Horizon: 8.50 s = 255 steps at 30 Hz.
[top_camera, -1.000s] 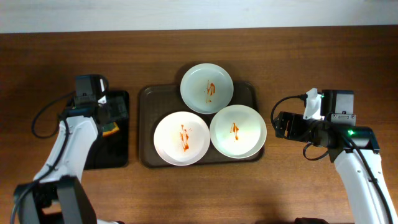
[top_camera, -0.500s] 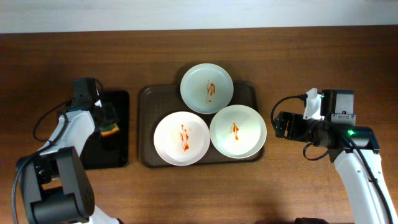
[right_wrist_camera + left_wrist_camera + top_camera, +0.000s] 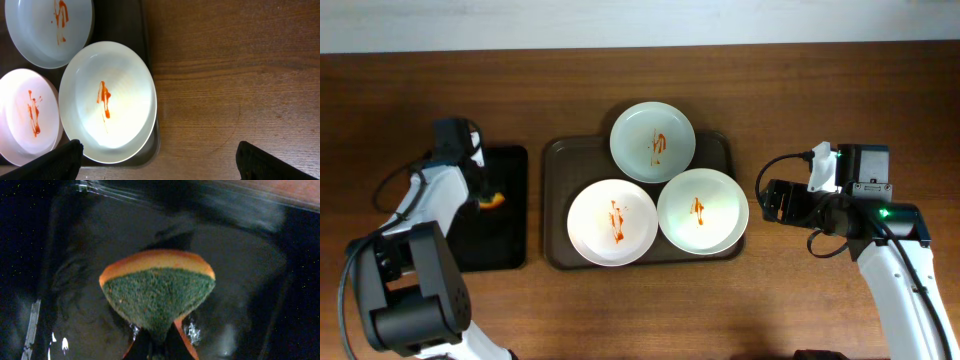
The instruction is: Clean dirty plates on tray and stack at the side
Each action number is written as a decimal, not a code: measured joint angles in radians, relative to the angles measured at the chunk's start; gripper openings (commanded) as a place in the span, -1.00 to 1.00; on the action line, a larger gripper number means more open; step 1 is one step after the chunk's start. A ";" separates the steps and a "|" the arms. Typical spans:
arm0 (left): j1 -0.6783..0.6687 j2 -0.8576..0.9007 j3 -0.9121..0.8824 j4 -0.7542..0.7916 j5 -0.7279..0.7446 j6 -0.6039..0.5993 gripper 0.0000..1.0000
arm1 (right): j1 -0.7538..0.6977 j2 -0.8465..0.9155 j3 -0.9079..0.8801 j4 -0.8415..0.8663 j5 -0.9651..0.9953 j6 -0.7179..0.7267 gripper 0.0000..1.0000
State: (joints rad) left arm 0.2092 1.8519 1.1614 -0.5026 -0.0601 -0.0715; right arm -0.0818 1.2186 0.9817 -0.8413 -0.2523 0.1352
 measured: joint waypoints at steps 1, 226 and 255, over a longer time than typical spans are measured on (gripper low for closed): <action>0.002 -0.003 0.022 -0.026 0.002 0.017 -1.00 | 0.000 0.000 0.000 0.000 0.000 0.000 0.97; -0.926 0.189 0.085 0.261 0.320 -0.677 -1.00 | 0.130 0.510 0.002 0.203 -0.088 0.109 -0.91; -0.745 0.071 0.143 0.192 0.476 -0.310 -1.00 | 0.131 0.537 0.002 0.198 -0.089 0.127 -0.83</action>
State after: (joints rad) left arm -0.5358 1.9232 1.3048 -0.3103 0.4160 -0.3813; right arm 0.0494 1.7554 0.9836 -0.6430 -0.3408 0.2623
